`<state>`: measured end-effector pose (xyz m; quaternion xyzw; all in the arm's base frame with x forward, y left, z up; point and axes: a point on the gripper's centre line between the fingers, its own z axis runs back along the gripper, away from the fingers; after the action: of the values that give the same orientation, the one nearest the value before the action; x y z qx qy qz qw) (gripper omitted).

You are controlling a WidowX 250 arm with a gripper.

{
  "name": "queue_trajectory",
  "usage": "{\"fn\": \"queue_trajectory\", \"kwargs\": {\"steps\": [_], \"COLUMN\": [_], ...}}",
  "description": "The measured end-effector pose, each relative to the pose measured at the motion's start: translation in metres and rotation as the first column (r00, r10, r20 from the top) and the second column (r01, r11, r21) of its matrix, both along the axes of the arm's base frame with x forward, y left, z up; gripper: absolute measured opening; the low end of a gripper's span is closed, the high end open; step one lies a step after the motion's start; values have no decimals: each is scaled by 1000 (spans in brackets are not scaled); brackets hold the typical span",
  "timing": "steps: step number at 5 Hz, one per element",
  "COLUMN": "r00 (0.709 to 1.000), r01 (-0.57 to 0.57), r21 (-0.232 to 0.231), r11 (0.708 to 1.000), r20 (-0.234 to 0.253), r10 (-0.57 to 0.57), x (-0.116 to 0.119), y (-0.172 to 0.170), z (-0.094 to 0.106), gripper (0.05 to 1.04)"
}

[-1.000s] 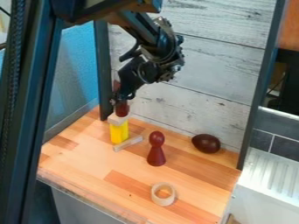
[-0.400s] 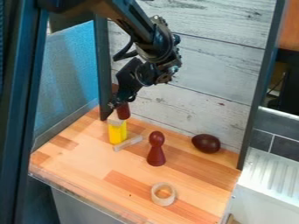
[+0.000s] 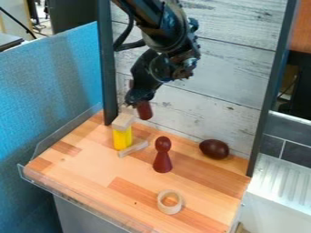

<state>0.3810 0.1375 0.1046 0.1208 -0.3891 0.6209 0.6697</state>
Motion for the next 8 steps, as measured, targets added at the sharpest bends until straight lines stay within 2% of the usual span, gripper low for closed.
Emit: {"fn": "queue_trajectory", "kwargs": {"steps": [1,2,3,4,5,6,7,8], "r00": [993,979,955,937,929,928,927,926], "r01": [112,199,295,348,361,356,356,361], "r21": [23,78,124,128,127,116,133,133], "r11": [993,977,948,929,924,927,925,923], "r20": [38,22,-11,-89,-133,-162,-179,-171], "r10": [-113,-201,-296,-339,-344,-336,-330,-337], "x": [-9,-19,-19,-20,-12,1,8,13], "y": [-34,-64,-92,-109,-119,-126,-130,-134], "z": [4,-13,-34,-62,-80,-94,-101,-107], "gripper": [540,540,540,540,540,540,541,540]}}
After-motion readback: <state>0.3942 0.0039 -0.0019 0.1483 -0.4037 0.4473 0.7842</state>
